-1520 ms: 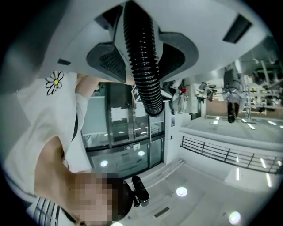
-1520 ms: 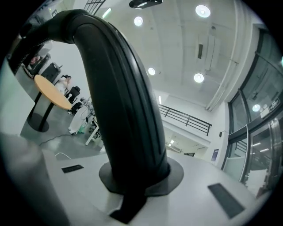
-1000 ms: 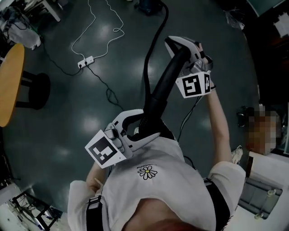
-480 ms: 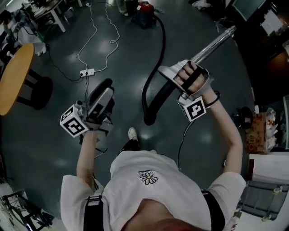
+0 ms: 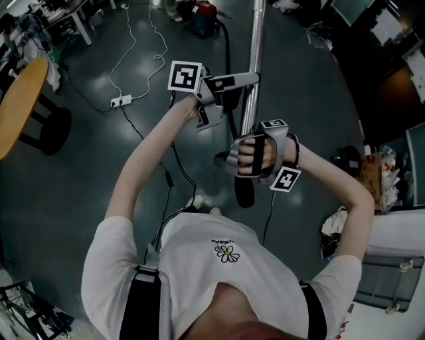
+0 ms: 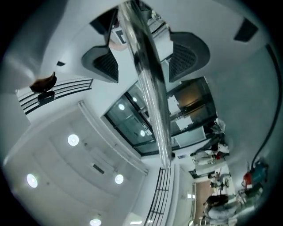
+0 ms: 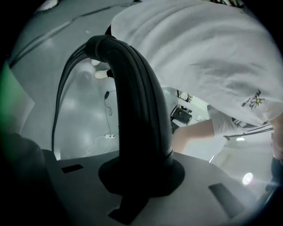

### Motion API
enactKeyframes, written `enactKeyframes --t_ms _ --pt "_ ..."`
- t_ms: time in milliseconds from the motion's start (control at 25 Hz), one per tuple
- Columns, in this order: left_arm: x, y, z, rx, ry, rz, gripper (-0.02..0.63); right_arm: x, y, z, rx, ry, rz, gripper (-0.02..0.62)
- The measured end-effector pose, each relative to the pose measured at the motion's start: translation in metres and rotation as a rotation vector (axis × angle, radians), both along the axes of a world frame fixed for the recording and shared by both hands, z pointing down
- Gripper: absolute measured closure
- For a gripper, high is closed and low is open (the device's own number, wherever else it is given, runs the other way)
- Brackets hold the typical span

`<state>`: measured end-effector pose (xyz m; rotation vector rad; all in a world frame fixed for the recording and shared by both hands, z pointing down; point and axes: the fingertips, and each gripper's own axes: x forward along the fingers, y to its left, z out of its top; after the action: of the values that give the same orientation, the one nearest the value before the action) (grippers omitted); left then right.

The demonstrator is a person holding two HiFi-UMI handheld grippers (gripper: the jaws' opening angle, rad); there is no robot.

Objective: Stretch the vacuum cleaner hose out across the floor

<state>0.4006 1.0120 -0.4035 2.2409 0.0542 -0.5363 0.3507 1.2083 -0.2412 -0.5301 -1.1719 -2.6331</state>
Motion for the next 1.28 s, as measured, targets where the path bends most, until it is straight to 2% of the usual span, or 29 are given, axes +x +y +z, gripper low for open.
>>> enactKeyframes --t_ms 80,160,200,240,320,360,440,520,600,680,840,1040,1120,1200,1240,1280 --pt "0.016 0.013 -0.002 0.015 0.020 0.086 0.268 0.003 0.024 0.014 -0.006 0.044 -0.071 0.549" --pt "0.019 0.018 -0.008 -0.012 0.088 0.105 0.295 0.004 0.038 0.024 -0.014 0.063 -0.093 0.549" --pt "0.015 0.017 -0.010 -0.043 0.120 0.083 0.401 0.002 0.038 0.025 -0.025 0.051 -0.064 0.549" --pt "0.010 0.013 -0.010 -0.067 0.129 0.047 0.451 0.000 0.033 0.025 -0.034 0.023 -0.010 0.549" --pt "-0.001 0.001 -0.008 -0.074 0.086 -0.045 0.486 -0.003 0.011 0.020 -0.022 -0.069 0.091 0.548" --pt "-0.008 -0.006 -0.010 -0.067 0.067 -0.093 0.492 -0.003 0.000 0.016 -0.009 -0.122 0.101 0.545" --pt "-0.029 -0.019 -0.019 -0.065 0.054 -0.182 0.535 -0.004 -0.016 0.001 0.009 -0.208 0.056 0.532" --pt "-0.050 -0.034 -0.032 -0.072 0.033 -0.223 0.543 -0.010 -0.028 -0.021 0.008 -0.253 0.010 0.526" --pt "-0.059 -0.038 -0.048 -0.063 0.004 -0.199 0.543 -0.015 -0.035 -0.042 -0.001 -0.287 0.007 0.516" --pt "-0.058 -0.030 -0.059 -0.048 -0.005 -0.161 0.543 -0.007 -0.038 -0.058 0.000 -0.324 0.046 0.498" --pt "-0.058 -0.019 -0.077 -0.031 0.062 -0.144 0.545 0.006 -0.050 -0.087 0.046 -0.380 0.131 0.468" --pt "-0.067 -0.018 -0.083 -0.002 0.082 -0.170 0.545 0.015 -0.054 -0.100 0.088 -0.471 0.173 0.444" --pt "-0.066 -0.019 -0.087 0.007 0.089 -0.175 0.545 0.043 -0.065 -0.110 0.092 -0.560 0.246 0.441" --pt "-0.064 -0.020 -0.086 0.023 0.067 -0.178 0.548 0.099 -0.091 -0.132 0.064 -0.680 0.420 0.442" --pt "-0.064 -0.020 -0.083 0.035 0.041 -0.185 0.549 0.125 -0.104 -0.148 0.020 -0.735 0.525 0.442" --pt "-0.064 -0.020 -0.080 0.053 0.010 -0.190 0.549 0.143 -0.115 -0.164 -0.073 -0.792 0.628 0.443"
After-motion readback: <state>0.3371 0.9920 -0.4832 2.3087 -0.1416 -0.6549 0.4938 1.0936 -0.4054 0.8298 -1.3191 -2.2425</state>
